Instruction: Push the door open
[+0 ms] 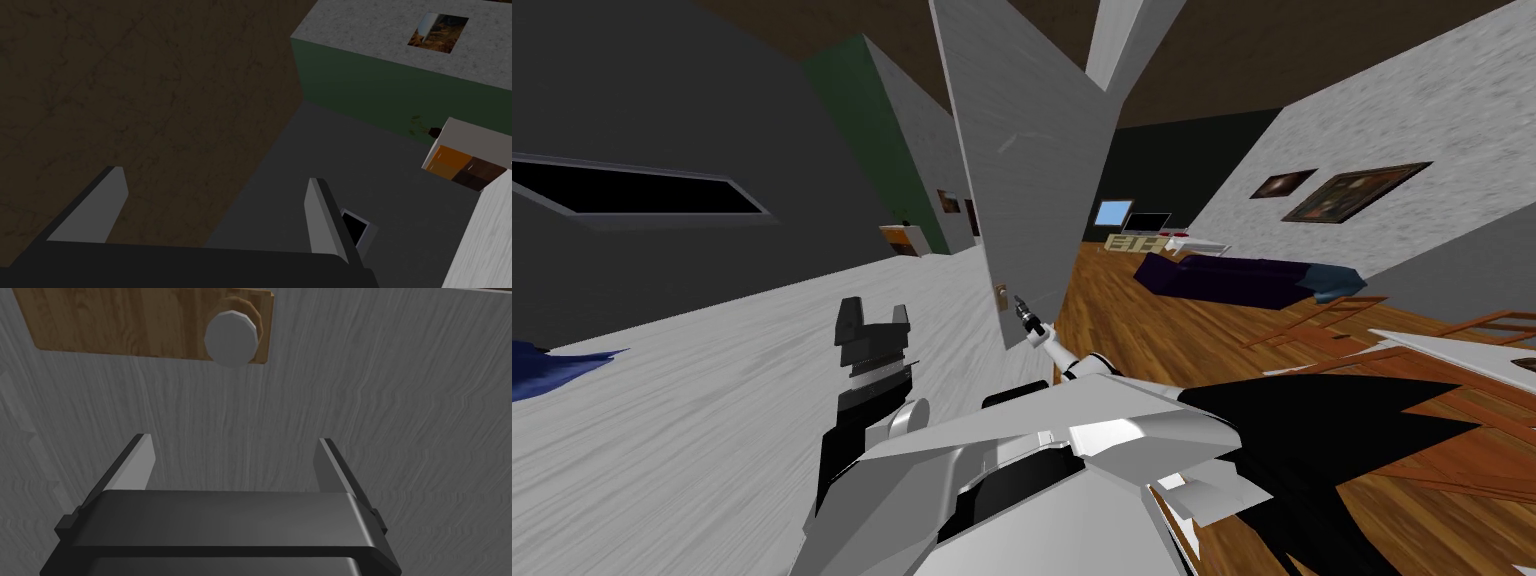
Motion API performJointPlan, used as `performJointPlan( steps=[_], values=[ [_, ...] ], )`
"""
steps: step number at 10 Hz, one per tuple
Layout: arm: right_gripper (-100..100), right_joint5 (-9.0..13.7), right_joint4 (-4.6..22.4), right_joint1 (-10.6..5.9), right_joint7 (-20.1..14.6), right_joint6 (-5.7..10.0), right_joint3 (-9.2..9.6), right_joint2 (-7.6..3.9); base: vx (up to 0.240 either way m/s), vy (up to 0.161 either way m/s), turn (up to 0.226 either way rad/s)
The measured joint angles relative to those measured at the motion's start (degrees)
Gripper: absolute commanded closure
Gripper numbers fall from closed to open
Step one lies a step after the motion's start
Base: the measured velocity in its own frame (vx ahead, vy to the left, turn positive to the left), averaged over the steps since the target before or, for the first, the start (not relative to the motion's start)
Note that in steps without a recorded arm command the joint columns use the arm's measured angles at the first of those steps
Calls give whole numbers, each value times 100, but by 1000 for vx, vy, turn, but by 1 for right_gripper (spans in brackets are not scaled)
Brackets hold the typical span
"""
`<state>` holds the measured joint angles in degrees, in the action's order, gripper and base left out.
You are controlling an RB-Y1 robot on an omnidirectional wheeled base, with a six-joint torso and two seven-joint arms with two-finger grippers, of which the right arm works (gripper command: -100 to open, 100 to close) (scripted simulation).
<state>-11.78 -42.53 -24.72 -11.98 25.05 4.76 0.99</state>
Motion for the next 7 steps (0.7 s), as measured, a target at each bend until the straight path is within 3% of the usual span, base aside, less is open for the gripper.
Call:
performJointPlan(
  steps=[1,4,6,7],
  values=[
    [-100,-3,-109,52,-29,-59,29,-127,125,59,0],
    [-100,31,140,-89,25,44,-68,-222,225,84,30],
    [-100,41,130,-80,39,49,-87,-144,193,98,22],
    [-100,45,147,-78,61,58,-109,-30,81,51,1]
  ],
)
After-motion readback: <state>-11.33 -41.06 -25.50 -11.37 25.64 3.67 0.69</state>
